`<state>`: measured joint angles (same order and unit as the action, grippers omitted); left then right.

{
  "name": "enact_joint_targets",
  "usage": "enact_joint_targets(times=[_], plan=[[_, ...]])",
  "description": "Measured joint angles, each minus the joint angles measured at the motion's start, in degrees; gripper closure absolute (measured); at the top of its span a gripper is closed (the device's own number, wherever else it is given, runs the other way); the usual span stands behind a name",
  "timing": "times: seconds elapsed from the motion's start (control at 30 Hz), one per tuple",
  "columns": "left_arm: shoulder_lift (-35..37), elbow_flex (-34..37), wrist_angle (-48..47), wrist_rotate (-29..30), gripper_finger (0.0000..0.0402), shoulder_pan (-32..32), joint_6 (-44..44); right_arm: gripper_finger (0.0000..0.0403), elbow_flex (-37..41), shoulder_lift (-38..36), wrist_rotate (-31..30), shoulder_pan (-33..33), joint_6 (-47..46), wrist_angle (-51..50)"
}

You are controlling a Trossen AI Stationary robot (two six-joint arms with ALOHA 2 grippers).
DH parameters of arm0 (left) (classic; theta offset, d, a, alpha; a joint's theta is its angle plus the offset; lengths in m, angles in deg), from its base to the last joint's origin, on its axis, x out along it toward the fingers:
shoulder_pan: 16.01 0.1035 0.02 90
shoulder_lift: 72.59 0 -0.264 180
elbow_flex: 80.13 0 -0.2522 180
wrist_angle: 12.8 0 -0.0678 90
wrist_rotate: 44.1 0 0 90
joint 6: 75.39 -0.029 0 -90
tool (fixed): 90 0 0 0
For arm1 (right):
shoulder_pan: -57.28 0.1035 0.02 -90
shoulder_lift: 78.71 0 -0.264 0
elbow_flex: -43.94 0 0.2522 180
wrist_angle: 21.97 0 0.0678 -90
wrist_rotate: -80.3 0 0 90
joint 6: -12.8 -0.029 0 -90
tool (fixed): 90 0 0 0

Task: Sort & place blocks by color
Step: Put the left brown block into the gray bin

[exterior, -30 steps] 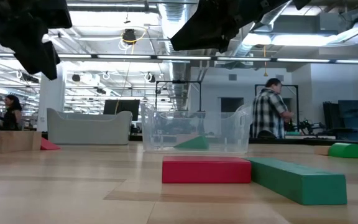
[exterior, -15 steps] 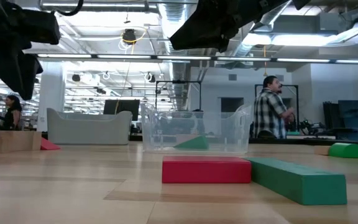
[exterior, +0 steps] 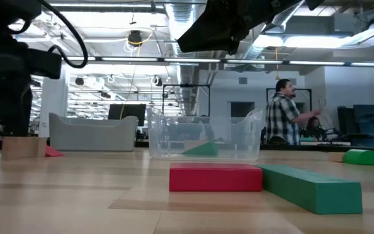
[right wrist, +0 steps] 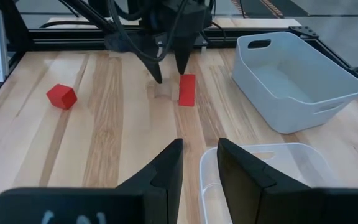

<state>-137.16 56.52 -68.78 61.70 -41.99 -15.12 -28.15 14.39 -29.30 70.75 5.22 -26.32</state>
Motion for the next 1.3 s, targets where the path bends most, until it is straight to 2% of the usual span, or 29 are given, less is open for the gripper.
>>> enact_joint_targets(times=[0.13, 0.37, 0.57, 0.7, 1.0, 1.2, 1.3], plan=[[-2.4, 0.0, 0.7, 1.4, 0.0181, 0.0, 1.9, 0.0281, 0.0, 0.0, 0.0, 0.0, 0.0, 0.0], [-3.1, 0.2, 2.9, -0.5, 0.0191, 0.0, 2.5, 0.0281, 0.0, 0.0, 0.0, 0.0, 0.0, 0.0], [-3.1, 0.2, 0.7, -2.1, 0.0213, 0.0, 4.7, 0.0281, 0.0, 0.0, 0.0, 0.0, 0.0, -0.2], [-3.5, 0.2, 0.7, -2.1, 0.0252, 0.0, 4.7, 0.0281, 0.0, 0.0, 0.0, 0.0, 0.0, -0.2], [-5.7, -0.3, 1.4, -2.9, 0.0370, 0.0, -1.2, 0.0281, 0.0, 0.0, 0.0, 0.0, 0.0, -0.2], [-2.4, -4.7, 0.2, 3.2, 0.0370, 0.0, -7.3, 0.0281, 0.0, 0.0, 0.0, -0.1, 0.0, 0.0], [0.1, -7.6, -1.9, 7.8, 0.0355, 0.0, -11.6, 0.0281, 0.0, 0.0, -0.1, 0.0, 0.1, 0.2]])
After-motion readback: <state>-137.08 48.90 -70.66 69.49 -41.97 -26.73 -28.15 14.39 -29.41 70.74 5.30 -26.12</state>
